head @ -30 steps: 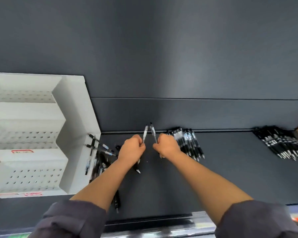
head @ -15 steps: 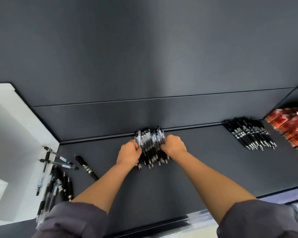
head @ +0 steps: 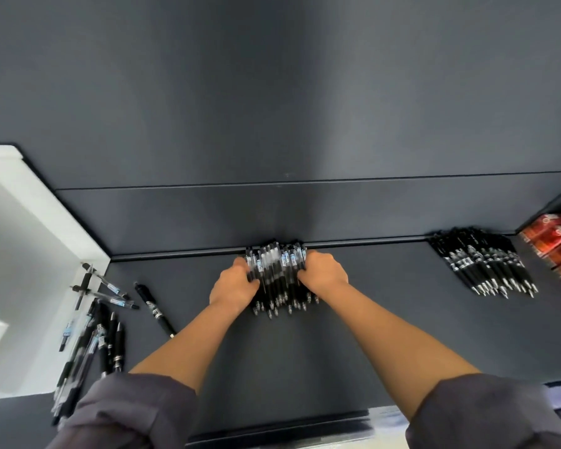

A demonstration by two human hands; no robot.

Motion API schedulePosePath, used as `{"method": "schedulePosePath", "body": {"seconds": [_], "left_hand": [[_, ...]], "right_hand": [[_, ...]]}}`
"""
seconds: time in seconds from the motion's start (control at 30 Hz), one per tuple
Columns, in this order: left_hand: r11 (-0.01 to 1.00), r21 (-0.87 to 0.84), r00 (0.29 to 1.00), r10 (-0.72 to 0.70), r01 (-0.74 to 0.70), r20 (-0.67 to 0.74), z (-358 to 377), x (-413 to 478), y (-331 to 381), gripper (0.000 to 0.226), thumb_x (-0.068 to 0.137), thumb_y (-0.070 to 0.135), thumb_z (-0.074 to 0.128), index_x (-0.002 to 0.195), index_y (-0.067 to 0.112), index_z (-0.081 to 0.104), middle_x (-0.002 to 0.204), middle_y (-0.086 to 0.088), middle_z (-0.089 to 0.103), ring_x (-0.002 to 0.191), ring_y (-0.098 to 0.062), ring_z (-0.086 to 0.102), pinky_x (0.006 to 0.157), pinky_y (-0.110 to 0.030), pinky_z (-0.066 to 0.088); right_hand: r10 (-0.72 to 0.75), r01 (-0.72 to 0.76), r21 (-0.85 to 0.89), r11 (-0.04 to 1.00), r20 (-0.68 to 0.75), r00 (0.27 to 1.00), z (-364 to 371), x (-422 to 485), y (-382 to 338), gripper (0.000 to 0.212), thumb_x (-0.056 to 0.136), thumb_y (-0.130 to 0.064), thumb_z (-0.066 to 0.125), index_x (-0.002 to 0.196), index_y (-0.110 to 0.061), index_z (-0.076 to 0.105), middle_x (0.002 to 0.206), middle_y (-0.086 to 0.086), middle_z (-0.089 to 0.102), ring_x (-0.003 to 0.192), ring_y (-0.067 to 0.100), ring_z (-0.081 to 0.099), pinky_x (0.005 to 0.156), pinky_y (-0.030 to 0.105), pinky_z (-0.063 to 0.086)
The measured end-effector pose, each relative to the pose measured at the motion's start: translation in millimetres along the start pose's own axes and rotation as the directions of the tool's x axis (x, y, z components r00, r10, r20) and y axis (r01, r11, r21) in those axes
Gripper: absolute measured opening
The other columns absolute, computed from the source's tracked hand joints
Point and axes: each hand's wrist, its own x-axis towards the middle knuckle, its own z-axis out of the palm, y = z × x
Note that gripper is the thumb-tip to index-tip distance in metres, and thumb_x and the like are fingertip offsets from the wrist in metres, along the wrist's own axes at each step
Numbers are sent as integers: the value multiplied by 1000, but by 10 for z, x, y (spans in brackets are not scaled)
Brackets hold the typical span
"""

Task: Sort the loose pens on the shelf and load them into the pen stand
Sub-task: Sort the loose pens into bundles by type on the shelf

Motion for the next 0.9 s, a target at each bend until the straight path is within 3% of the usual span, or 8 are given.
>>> {"method": "schedulePosePath", "body": {"seconds": [0.13, 0.37, 0.5, 0.6, 0.9], "left_hand": [[999, 53, 999, 0, 3, -42, 0, -47, -1, 23, 90, 26, 55, 106, 14, 46, 101, -12, 62, 92, -32, 61, 74, -37, 50], [970, 243, 985, 56, -15, -162, -185, -170, -100, 21, 89, 28, 51, 108, 19, 50, 112, -6, 59, 106, -30, 56, 86, -38, 43], [965, 261, 983, 68, -22, -169, -337, -203, -244, 21, 91, 30, 49, 110, 21, 50, 112, -3, 60, 108, -27, 55, 89, -38, 40], [957, 286, 980, 96, -43, -174, -474, -238, -391, 20, 91, 30, 49, 108, 20, 52, 110, -2, 61, 106, -25, 56, 88, -37, 39], [955, 294, 973, 102, -38, -205, -1078, -363, -1185, 15, 90, 27, 49, 102, 20, 56, 109, -1, 62, 104, -25, 57, 84, -35, 44]], "right_hand": [[-84, 81, -51, 995, -51, 995, -26, -20, -7, 9, 90, -19, 50, 91, -13, 44, 100, 10, 59, 89, 33, 59, 62, 32, 41], [-286, 264, -159, 951, -138, 948, 6, -76, -257, 21, 92, -22, 47, 110, -11, 51, 114, 10, 55, 102, 33, 58, 66, 34, 38], [-332, 310, -161, 937, -140, 933, 63, -125, -492, 20, 92, -23, 47, 108, -13, 53, 113, 9, 56, 103, 33, 58, 69, 35, 40], [-368, 350, -146, 925, -126, 921, 142, -174, -742, 19, 92, -25, 47, 105, -14, 56, 112, 9, 58, 104, 32, 58, 75, 35, 44], [-412, 413, -135, 900, 38, 910, 529, -389, -1715, 17, 90, -33, 51, 99, -19, 57, 111, 7, 62, 103, 30, 60, 72, 31, 40]]}}
